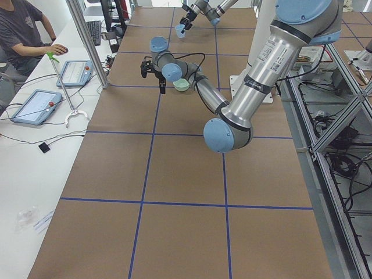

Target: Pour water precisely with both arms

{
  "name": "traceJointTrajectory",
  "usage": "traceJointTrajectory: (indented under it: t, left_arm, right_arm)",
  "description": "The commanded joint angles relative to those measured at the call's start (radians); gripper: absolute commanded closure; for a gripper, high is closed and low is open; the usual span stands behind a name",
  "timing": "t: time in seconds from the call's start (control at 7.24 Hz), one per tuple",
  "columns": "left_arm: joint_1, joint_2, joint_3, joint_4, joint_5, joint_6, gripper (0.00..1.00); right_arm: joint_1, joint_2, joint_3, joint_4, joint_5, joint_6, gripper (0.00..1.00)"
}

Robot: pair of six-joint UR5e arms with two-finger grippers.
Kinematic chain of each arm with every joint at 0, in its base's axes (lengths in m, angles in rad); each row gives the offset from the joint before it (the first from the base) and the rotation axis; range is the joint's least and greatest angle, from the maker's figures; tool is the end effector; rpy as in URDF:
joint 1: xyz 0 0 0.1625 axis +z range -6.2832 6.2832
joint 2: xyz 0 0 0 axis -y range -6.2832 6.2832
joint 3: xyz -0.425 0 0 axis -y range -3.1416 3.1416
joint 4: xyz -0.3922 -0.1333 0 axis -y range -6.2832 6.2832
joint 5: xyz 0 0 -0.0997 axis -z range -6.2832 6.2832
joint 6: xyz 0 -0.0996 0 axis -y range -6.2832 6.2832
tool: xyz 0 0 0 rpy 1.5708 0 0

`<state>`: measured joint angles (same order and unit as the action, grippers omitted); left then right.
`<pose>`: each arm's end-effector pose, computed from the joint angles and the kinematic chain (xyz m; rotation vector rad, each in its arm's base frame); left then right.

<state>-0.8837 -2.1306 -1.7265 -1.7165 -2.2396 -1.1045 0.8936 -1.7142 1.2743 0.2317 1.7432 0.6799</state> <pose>0.3544 -0.5447 0.2406 0.0284 1.0343 -0.0917 -0.1668 -0.3929 0.6729 0.9670 -0.9657 -0.1152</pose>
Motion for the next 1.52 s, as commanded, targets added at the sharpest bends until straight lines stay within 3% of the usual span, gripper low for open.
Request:
traceJointTrajectory:
  t: [0.0,0.69,1.38]
  left_arm:
    - [0.000,0.000,0.001,0.000,0.000,0.000,0.09]
    - [0.002,0.000,0.001,0.000,0.000,0.000,0.09]
    - [0.009,-0.008,0.001,0.000,0.002,-0.043,0.08]
  right_arm:
    - [-0.001,0.008,-0.029,0.026,-0.016,-0.006,0.46]
    - [-0.002,0.011,-0.046,0.023,-0.018,-0.007,0.07]
    - [0.001,0.005,-0.027,0.025,-0.008,0.004,0.01]
